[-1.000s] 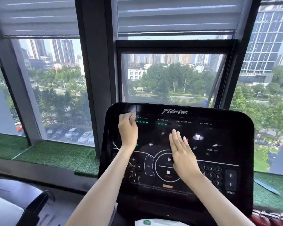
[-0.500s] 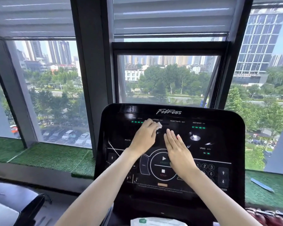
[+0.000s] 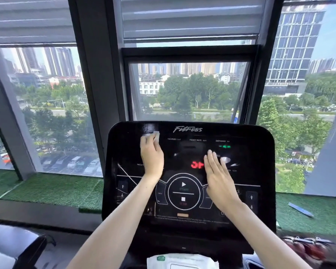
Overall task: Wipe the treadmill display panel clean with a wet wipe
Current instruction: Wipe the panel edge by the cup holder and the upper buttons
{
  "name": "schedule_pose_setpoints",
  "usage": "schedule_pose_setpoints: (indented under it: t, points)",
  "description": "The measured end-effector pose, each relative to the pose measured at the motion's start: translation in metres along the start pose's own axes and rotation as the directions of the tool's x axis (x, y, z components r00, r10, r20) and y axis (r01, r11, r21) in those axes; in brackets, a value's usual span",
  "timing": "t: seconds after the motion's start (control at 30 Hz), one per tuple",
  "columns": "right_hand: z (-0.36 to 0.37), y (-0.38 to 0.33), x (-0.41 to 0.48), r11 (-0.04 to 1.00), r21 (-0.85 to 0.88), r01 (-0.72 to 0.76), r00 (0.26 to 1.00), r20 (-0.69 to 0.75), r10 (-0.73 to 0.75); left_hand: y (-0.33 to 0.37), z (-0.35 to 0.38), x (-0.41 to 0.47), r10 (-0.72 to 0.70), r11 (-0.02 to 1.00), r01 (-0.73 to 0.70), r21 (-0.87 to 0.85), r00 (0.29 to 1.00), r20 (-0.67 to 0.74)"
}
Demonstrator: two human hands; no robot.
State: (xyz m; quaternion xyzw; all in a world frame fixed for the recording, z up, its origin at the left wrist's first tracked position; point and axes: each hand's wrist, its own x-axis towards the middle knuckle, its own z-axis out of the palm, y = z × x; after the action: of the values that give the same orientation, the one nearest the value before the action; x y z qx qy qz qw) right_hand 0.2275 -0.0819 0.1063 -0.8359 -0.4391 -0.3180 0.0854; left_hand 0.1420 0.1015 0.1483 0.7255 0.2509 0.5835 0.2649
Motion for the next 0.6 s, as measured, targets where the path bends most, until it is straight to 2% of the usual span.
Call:
schedule_pose_setpoints:
  t: [0.03,0.07,0.1,0.13,0.17,0.2,0.23,0.27,0.3,0.33,0.37,0.4,0.43,0.47,0.5,0.57,0.6]
  points:
    - [0.001,0.000,0.001,1.000,0.002,0.000,1.000,-0.001,0.000,0.003,0.003,-0.008,0.107,0.993,-0.110,0.032,0.990,0.088]
    - [0.001,-0.001,0.001,1.000,0.004,0.002,1.000,-0.004,-0.002,0.003,0.008,-0.019,0.262,0.960,-0.278,0.038,0.937,0.232]
    - [0.001,0.000,0.001,1.000,0.006,0.005,1.000,-0.008,-0.005,-0.001,0.010,-0.027,0.400,0.901,-0.433,0.012,0.842,0.362]
    - [0.001,0.001,0.001,1.000,0.004,0.007,1.000,-0.011,-0.007,-0.005,0.008,-0.027,0.463,0.860,-0.510,-0.007,0.774,0.433]
    - [0.002,0.001,0.000,1.000,0.001,0.010,1.000,-0.011,-0.010,-0.006,0.007,-0.021,0.462,0.860,-0.510,-0.009,0.773,0.434]
    - [0.002,0.002,0.000,1.000,0.000,0.012,1.000,-0.010,-0.012,-0.009,0.005,-0.013,0.407,0.899,-0.438,0.002,0.837,0.367]
    - [0.003,0.002,0.000,1.000,0.001,0.011,1.000,-0.006,-0.011,-0.010,0.003,-0.007,0.298,0.951,-0.308,0.009,0.926,0.232]
    - [0.004,0.002,0.000,1.000,0.003,0.008,1.000,-0.003,-0.008,-0.009,0.001,-0.005,0.152,0.988,-0.153,0.004,0.984,0.095]
    - [0.004,0.001,-0.001,1.000,0.005,0.005,1.000,0.002,-0.005,-0.007,0.002,-0.009,0.073,0.997,-0.073,-0.004,0.997,0.032]
    - [0.004,0.001,-0.001,1.000,0.007,0.005,1.000,0.008,-0.005,-0.003,0.003,-0.016,0.121,0.993,-0.122,0.007,0.990,0.066]
    - [0.004,0.001,-0.001,1.000,0.009,0.008,1.000,0.015,-0.008,-0.001,0.006,-0.026,0.264,0.962,-0.272,0.020,0.948,0.177]
    - [0.003,0.001,-0.001,1.000,0.013,0.011,1.000,0.020,-0.012,-0.002,0.008,-0.036,0.400,0.908,-0.418,-0.013,0.859,0.319]
    - [0.002,0.002,-0.001,1.000,0.018,0.013,1.000,0.023,-0.013,-0.005,0.009,-0.038,0.478,0.862,-0.505,-0.049,0.776,0.411]
    - [0.002,0.003,-0.001,1.000,0.021,0.014,1.000,0.026,-0.015,-0.008,0.008,-0.031,0.478,0.859,-0.510,-0.051,0.762,0.437]
    - [0.002,0.004,-0.001,1.000,0.023,0.014,0.999,0.030,-0.015,-0.009,0.008,-0.021,0.430,0.889,-0.456,-0.025,0.817,0.385]
    - [0.001,0.003,-0.002,0.999,0.034,0.007,0.999,0.037,-0.009,-0.007,0.007,-0.002,0.138,0.990,-0.140,0.008,0.984,0.110]
    - [0.002,0.002,-0.002,0.999,0.041,0.006,0.999,0.036,-0.007,-0.004,0.008,0.002,-0.028,1.000,0.028,-0.013,0.999,-0.025]
